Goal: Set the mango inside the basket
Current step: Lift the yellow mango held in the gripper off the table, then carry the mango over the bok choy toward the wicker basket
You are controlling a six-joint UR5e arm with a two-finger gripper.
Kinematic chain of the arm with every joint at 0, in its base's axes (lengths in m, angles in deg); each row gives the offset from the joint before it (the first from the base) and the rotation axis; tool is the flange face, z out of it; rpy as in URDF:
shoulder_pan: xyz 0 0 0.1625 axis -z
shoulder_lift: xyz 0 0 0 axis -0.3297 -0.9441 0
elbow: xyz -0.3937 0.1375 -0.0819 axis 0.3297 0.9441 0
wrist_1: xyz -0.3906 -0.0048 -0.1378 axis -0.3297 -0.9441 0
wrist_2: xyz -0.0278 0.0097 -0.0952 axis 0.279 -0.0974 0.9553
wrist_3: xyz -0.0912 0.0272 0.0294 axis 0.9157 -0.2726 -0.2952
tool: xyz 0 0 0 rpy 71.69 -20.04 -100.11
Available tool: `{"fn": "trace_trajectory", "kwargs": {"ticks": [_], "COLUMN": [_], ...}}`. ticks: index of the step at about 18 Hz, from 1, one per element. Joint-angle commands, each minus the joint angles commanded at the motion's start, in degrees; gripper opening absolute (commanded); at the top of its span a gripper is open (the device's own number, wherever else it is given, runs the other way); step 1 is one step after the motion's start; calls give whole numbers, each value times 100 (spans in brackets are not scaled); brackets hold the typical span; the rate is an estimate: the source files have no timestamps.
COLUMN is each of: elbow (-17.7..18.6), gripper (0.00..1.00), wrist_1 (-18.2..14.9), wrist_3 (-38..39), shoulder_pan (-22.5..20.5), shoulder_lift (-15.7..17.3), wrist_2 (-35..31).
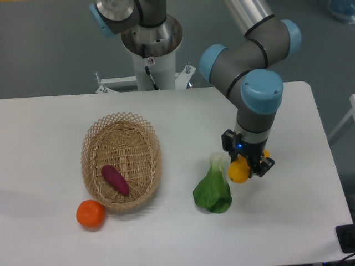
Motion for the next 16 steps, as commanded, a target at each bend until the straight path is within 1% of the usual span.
{"fn": "trace_trajectory", "kwargs": {"ticks": [4,6,8,12,16], "elbow": [53,175,394,957,1317], "gripper": [45,46,46,46,46], "wrist_1": [26,26,35,62,61], "wrist_3": [511,625,696,696,696], "shoulder_pan": [537,800,1064,1407,1838], "shoulder_lift": [0,52,141,544,799], "wrist_2": [-79,-158,-202,-194,-193]}}
